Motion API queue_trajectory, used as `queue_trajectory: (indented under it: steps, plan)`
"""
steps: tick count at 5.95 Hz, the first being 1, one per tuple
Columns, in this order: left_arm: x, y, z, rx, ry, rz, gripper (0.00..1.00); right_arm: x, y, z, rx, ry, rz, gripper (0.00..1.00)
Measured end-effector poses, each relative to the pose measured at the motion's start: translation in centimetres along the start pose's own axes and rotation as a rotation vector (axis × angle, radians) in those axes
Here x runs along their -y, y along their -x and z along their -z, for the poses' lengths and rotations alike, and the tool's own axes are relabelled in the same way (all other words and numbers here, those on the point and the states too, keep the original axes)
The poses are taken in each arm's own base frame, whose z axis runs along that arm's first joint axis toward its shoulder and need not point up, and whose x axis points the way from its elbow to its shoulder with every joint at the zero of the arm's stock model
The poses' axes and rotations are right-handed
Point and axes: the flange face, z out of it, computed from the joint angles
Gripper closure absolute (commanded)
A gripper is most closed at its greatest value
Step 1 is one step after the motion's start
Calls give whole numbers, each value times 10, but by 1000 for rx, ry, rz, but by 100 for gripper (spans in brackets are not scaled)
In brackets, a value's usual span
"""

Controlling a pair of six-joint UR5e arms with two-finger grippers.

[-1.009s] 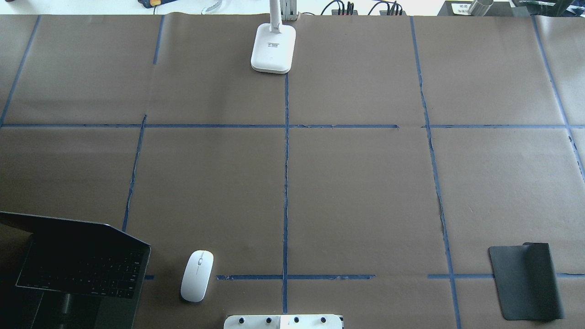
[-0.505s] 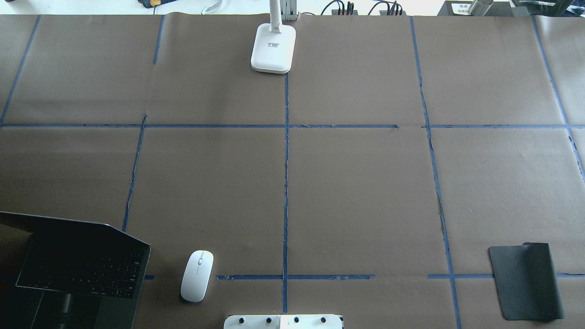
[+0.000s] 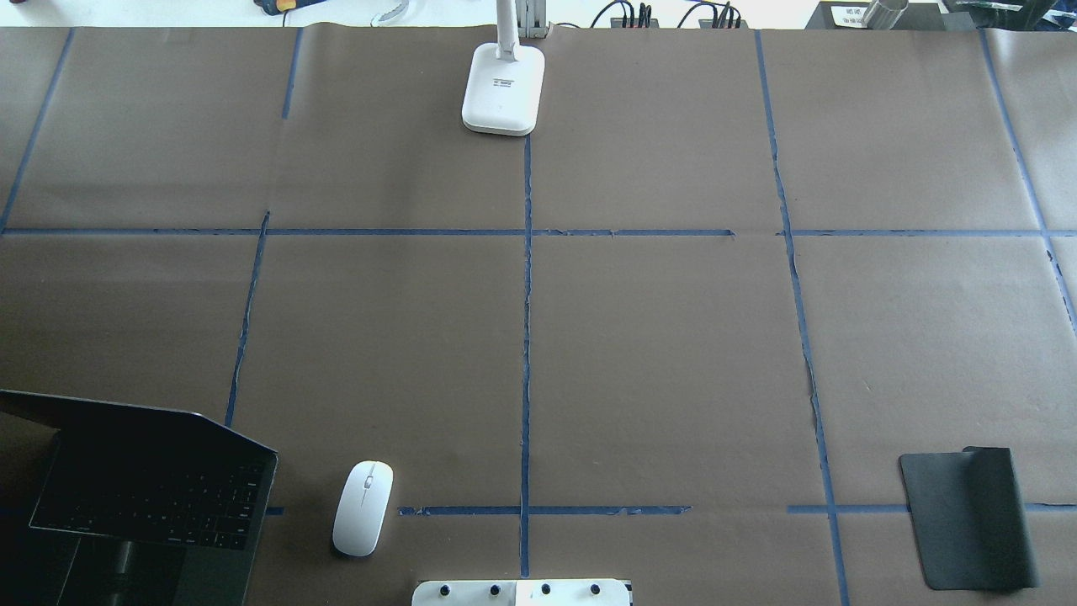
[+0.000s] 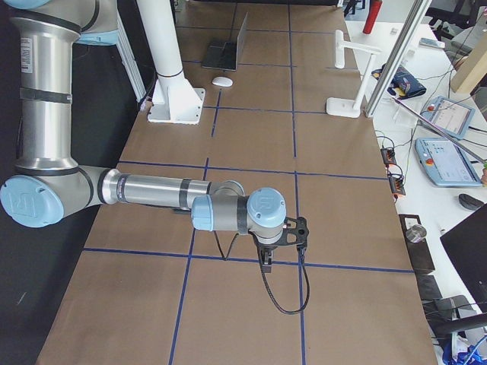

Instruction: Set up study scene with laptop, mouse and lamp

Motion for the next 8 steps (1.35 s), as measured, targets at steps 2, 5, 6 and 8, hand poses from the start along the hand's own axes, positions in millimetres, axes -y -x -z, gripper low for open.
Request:
queue_trajectory:
  steps: [2, 5, 6, 8]
  plan:
    - [0, -36, 33, 9, -63, 110, 0, 2, 1, 1, -1, -2, 4, 0]
    - [-19, -111, 88, -4, -125, 333, 0, 3, 2, 0, -2, 0, 6, 0]
    - [-27, -148, 99, -14, -128, 418, 0, 3, 3, 0, -1, -1, 8, 0]
    - [-38, -225, 87, -31, -81, 609, 0, 6, 5, 1, -2, -4, 13, 0]
